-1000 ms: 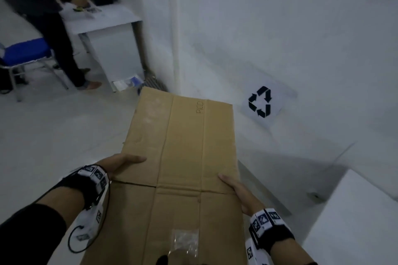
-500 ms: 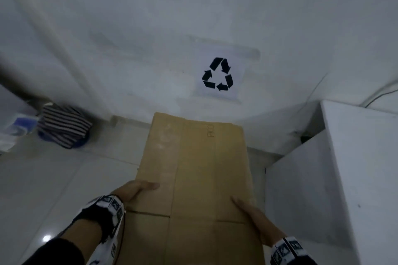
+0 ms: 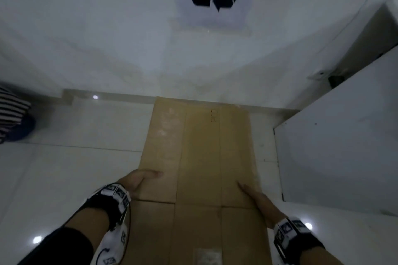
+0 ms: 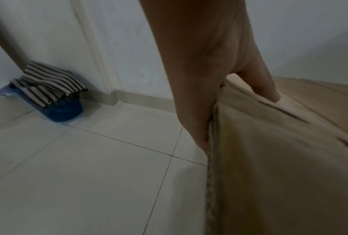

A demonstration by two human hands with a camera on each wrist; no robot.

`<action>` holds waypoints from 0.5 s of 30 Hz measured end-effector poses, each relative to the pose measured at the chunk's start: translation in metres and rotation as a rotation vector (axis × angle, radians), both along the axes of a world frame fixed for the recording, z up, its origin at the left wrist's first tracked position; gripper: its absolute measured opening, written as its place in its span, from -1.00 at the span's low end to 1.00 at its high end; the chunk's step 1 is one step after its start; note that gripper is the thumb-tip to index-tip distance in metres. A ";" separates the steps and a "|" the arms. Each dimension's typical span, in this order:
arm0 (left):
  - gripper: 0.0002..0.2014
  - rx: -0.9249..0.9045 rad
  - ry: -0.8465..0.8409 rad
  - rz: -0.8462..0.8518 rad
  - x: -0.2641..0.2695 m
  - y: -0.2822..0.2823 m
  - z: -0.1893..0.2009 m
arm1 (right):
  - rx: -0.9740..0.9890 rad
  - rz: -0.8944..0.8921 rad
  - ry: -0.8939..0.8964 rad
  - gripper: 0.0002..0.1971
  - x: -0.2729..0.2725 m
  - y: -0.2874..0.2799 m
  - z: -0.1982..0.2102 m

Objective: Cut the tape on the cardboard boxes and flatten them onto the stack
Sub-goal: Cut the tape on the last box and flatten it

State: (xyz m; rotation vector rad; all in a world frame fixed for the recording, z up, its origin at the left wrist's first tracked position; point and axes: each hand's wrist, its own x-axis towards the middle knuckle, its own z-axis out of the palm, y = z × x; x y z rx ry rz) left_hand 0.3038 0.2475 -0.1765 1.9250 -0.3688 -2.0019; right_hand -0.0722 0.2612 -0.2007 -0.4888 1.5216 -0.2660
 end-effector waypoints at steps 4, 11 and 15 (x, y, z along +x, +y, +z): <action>-0.75 -0.002 0.005 -0.007 -0.004 -0.021 -0.076 | -0.032 -0.017 0.035 -0.23 -0.001 -0.021 -0.076; -0.69 -0.057 -0.050 -0.048 -0.004 -0.050 -0.201 | -0.108 -0.005 0.038 -0.08 0.000 -0.051 -0.205; -0.67 -0.110 -0.074 -0.079 0.002 -0.068 -0.249 | -0.156 -0.021 0.020 -0.04 0.005 -0.067 -0.260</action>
